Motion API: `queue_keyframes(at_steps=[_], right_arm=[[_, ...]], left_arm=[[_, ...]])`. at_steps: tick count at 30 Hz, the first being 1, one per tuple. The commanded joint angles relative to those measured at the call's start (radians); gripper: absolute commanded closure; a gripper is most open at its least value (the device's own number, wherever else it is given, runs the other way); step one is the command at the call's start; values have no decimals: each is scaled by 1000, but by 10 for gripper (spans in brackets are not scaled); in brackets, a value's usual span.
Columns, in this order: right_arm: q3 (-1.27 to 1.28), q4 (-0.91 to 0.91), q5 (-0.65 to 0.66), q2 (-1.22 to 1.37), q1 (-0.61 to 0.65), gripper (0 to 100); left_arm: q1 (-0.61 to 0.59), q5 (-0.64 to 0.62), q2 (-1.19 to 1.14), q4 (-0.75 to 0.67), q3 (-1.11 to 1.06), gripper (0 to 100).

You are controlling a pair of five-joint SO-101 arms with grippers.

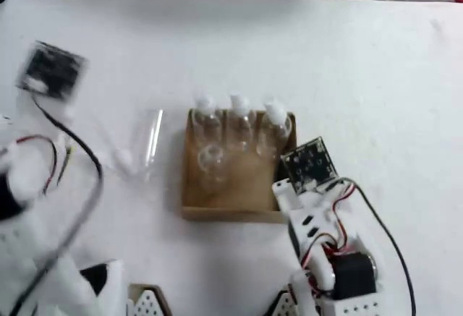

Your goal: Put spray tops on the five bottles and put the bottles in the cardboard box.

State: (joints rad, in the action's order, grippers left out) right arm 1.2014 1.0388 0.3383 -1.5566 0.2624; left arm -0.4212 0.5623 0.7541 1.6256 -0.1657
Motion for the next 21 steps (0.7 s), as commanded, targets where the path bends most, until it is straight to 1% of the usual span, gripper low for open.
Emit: queue_keyframes(at_steps=[1, 3, 7, 8, 9, 12, 15, 18, 21], right_arm=[[41, -47, 5, 7, -12, 982], [61, -50, 5, 7, -12, 982], [69, -45, 5, 7, -12, 982], [71, -45, 5, 7, -12, 982], [75, -45, 5, 7, -12, 982], [98, -53, 5, 7, -4, 982], [101, -67, 5, 7, -2, 982], [101, -67, 5, 7, -2, 982], [101, -67, 5, 7, -2, 982]], left_arm=[[-42, -400, -160, -3, 48, 917], [-44, -562, -232, -17, 49, 917], [-65, -934, -375, -31, 46, 917], [-70, -1000, -414, -31, 46, 917], [-76, -1040, -452, -37, 46, 916], [-94, -1056, -573, -40, 48, 915], [-122, -1059, -696, -60, 55, 859], [-153, -1065, -803, -143, 57, 788], [-157, -1065, -888, -209, 57, 771]])
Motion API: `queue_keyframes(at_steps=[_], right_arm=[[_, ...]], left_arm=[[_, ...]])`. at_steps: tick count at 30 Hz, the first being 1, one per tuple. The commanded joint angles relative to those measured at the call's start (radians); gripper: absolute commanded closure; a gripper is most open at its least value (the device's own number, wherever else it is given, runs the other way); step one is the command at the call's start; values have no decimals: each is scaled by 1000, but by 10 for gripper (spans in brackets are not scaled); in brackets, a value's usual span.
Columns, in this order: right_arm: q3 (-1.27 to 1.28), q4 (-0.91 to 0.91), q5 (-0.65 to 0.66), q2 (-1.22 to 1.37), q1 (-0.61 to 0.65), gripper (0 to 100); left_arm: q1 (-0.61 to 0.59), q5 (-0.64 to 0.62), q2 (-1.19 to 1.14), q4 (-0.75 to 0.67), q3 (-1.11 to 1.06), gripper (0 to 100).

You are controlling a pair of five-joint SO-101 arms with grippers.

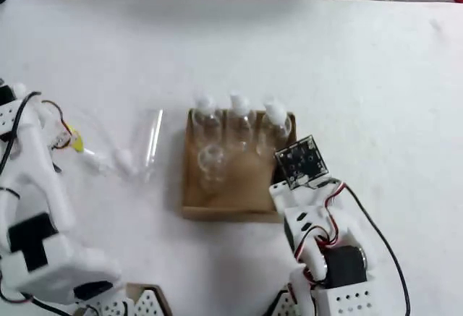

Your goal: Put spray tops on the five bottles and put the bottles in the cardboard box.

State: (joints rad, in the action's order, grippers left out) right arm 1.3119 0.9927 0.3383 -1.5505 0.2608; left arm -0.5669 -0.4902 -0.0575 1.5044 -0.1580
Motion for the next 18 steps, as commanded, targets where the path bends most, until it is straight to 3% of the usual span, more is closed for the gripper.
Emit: queue_keyframes(at_steps=[1, 8, 10, 18], right_arm=[[-8, -21, 5, 1, -1, 982], [48, -84, 6, 1, -1, 982], [48, -84, 6, 1, -1, 982], [48, -79, 6, 1, -1, 982]], left_arm=[[-8, -12, -97, -94, 49, 773], [-4, -21, -196, -218, 41, 775], [7, -77, -231, -245, 43, 774], [97, -133, -269, -250, 51, 771]])
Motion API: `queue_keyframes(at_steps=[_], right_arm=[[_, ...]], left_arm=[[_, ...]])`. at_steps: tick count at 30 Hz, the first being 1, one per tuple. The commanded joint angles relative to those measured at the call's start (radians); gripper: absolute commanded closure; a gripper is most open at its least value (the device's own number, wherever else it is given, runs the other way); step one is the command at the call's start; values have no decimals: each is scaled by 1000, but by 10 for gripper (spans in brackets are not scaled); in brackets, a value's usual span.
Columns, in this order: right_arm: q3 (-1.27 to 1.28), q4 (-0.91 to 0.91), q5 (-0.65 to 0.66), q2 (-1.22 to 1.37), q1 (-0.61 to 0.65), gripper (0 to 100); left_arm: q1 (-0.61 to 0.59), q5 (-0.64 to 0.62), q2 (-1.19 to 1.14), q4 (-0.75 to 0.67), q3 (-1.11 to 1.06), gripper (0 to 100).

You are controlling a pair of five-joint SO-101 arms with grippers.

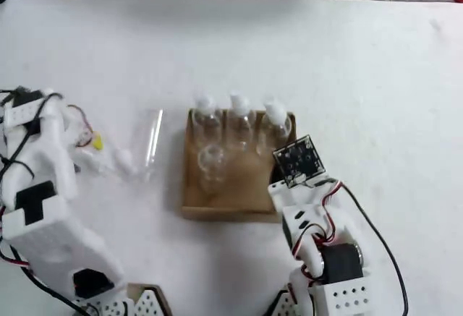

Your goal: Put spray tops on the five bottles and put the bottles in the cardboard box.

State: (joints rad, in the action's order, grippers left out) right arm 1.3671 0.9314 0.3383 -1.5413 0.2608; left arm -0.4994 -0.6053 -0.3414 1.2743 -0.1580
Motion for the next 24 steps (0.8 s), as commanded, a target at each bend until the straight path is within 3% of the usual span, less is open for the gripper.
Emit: queue_keyframes(at_steps=[1, 21, 24], right_arm=[[-8, -18, 6, -8, -1, 982], [-6, -18, 6, -8, -1, 982], [-6, -18, 6, -8, -1, 982]], left_arm=[[31, -20, 15, -21, 51, 771], [54, -20, -116, -83, 71, 776], [54, -18, -124, -40, 103, 839]])
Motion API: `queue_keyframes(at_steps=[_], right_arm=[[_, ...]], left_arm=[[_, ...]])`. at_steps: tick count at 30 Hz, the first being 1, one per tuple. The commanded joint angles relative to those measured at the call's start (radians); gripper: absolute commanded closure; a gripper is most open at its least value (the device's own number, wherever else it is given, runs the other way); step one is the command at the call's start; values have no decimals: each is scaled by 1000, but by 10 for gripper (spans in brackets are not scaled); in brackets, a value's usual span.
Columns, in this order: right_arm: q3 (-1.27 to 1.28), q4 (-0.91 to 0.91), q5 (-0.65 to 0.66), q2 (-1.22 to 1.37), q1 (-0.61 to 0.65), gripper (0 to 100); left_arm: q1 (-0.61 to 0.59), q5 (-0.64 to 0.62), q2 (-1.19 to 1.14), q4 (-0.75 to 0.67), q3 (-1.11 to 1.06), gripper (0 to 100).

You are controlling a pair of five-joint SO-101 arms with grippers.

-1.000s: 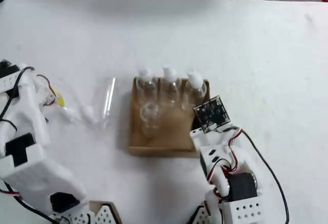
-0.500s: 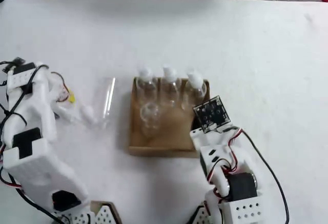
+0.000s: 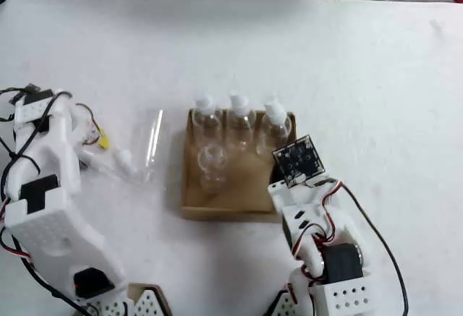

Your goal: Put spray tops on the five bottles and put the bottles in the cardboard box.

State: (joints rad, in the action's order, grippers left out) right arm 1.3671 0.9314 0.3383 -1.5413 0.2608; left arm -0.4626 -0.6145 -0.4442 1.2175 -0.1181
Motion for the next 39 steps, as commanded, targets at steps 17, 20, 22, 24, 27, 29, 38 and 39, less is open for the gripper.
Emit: queue_keyframes(at_steps=[17, 20, 22, 24, 27, 29, 38, 39], right_arm=[[2, -22, 12, -8, -4, 982], [6, -24, 14, -8, -4, 982], [6, -28, 14, -8, -5, 982], [6, -30, 14, -8, -10, 982], [6, -30, 14, -8, -10, 982], [6, -30, 14, -10, -12, 982], [0, 61, 5, -196, -76, 982], [0, 101, 5, -262, -71, 982]], left_arm=[[27, -3, -12, 425, 462, 979], [48, -3, -8, 578, 706, 979], [42, 23, 28, 569, 789, 979], [48, 32, 88, 569, 819, 979], [73, 55, 236, 569, 818, 979], [104, 83, 349, 569, 821, 979], [476, 394, 901, 557, 818, 976], [533, 425, 947, 542, 816, 976]])
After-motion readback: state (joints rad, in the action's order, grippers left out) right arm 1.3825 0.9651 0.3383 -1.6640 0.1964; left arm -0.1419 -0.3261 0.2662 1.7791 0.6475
